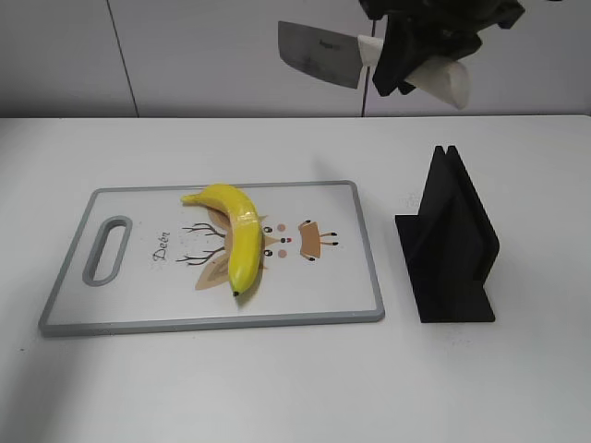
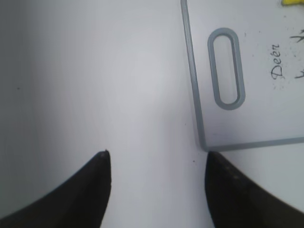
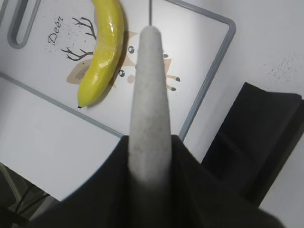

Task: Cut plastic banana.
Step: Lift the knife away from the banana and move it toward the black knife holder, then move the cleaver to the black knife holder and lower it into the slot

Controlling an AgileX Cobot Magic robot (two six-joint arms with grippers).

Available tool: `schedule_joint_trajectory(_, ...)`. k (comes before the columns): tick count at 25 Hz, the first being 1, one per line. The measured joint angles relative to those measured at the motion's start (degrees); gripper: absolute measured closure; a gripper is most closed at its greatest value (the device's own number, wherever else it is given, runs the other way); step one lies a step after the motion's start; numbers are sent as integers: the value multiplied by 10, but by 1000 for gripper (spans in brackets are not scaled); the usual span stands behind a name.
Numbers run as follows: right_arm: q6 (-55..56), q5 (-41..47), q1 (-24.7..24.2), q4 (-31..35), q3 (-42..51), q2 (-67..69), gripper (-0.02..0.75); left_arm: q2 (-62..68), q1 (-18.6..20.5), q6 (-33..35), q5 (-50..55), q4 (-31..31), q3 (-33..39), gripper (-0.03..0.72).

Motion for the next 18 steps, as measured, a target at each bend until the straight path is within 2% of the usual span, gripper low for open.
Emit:
schedule_joint_trajectory(10,77,-118,0,-14,192,-154,571,-195,0,-1,1,0,199,101)
schedule_joint_trajectory(18,168,-204,0,-97,346,-233,572,-388,0,-3,-16,-18,338,102)
